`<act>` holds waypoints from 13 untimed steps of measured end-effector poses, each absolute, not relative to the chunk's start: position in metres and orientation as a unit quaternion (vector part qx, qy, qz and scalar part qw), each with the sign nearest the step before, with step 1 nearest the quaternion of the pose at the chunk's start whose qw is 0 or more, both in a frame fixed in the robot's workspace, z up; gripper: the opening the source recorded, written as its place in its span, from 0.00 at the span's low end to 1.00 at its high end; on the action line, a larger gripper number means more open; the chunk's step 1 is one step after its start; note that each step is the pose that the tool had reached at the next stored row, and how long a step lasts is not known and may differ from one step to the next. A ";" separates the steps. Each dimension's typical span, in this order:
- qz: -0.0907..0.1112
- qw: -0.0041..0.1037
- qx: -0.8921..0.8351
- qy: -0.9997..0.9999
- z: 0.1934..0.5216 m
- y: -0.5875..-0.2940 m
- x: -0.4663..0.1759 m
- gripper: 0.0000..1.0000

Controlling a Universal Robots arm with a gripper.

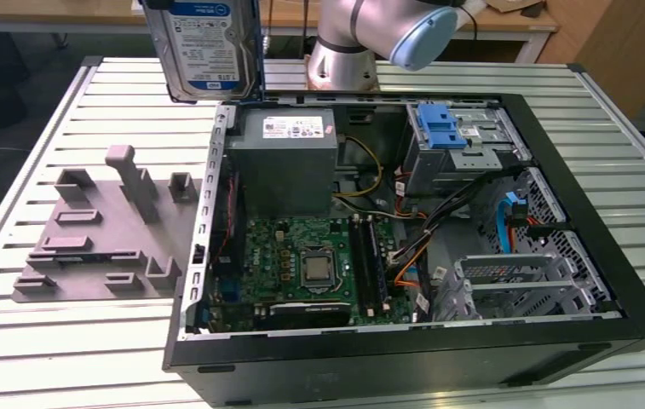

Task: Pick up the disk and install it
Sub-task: 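Pick up the disk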

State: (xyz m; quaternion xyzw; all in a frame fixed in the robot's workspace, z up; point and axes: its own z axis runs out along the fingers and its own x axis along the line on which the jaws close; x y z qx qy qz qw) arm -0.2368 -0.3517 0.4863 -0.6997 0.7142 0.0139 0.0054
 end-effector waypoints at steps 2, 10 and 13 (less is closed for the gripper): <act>0.014 0.005 -0.700 0.714 0.486 -0.352 -0.236 0.37; 0.014 0.005 -0.700 0.714 0.486 -0.352 -0.234 0.37; 0.014 0.005 -0.700 0.714 0.486 -0.352 -0.233 0.37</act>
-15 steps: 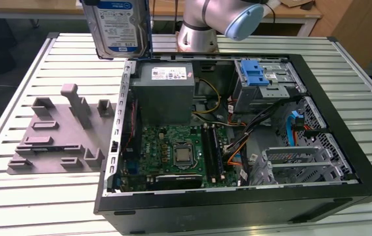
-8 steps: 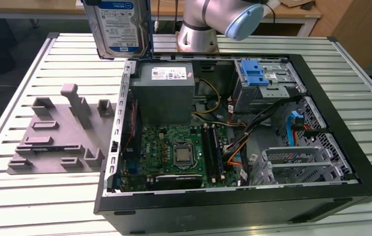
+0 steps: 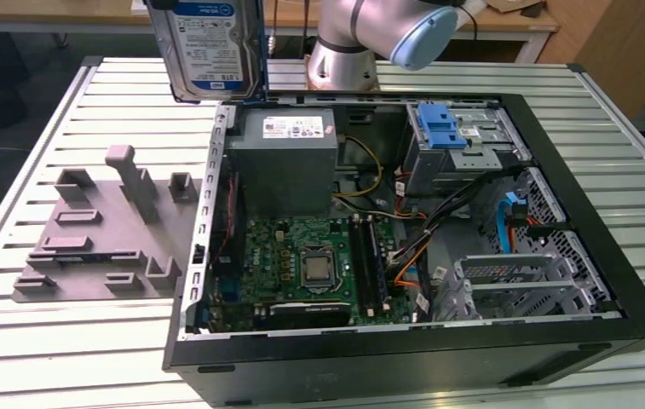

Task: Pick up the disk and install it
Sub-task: 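Pick up the disk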

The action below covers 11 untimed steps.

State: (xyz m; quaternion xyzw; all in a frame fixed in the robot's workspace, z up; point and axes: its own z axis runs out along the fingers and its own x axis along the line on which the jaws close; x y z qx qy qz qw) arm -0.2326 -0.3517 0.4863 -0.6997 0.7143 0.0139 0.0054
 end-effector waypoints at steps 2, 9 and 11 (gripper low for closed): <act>0.014 0.005 -0.700 0.714 0.486 -0.352 -0.232 0.37; 0.014 0.005 -0.700 0.714 0.486 -0.352 -0.231 0.37; 0.014 0.005 -0.700 0.714 0.486 -0.352 -0.231 0.37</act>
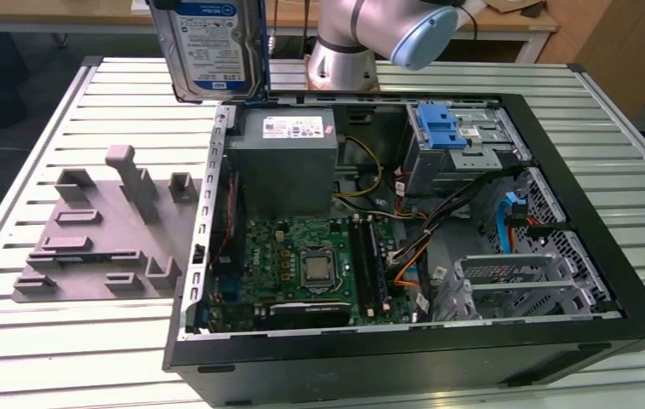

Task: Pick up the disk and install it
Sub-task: 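Pick up the disk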

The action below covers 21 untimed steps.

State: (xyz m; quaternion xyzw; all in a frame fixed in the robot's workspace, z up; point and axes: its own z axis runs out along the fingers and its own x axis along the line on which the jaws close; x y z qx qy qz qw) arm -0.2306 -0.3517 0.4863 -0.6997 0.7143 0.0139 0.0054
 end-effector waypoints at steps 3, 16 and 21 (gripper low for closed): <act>0.014 0.005 -0.700 0.714 0.486 -0.352 -0.231 0.37; 0.014 0.005 -0.700 0.714 0.486 -0.360 -0.229 0.37; 0.014 0.005 -0.700 0.714 0.486 -0.360 -0.224 0.37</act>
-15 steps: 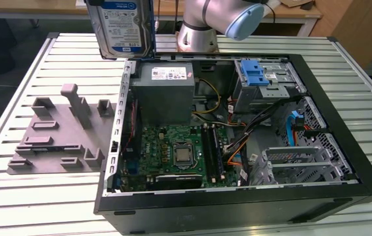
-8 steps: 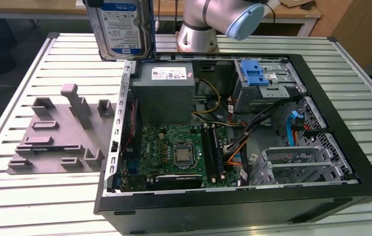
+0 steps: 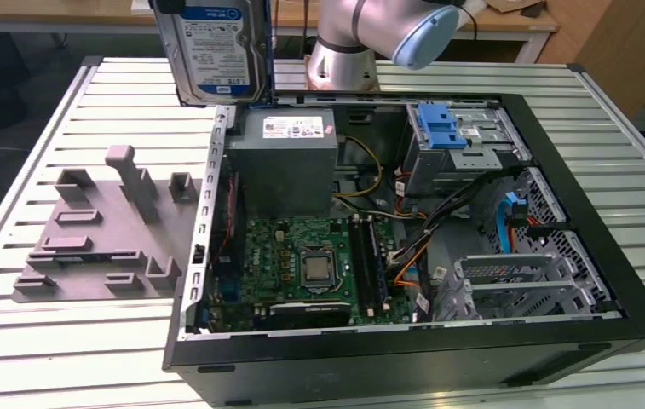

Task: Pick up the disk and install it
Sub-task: 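Pick up the disk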

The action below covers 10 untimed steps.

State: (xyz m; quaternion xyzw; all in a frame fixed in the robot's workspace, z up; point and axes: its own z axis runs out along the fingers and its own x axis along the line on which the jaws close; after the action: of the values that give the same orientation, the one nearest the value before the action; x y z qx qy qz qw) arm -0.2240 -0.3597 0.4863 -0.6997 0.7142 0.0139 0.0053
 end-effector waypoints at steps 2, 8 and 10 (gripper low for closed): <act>0.014 0.005 -0.700 0.714 0.486 -0.360 -0.222 0.37; 0.014 0.005 -0.700 0.714 0.486 -0.360 -0.216 0.37; 0.014 0.005 -0.700 0.714 0.486 -0.360 -0.213 0.37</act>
State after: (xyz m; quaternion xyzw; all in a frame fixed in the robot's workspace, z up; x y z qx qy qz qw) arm -0.2135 -0.3596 0.4863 -0.6997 0.7142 0.0139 0.0053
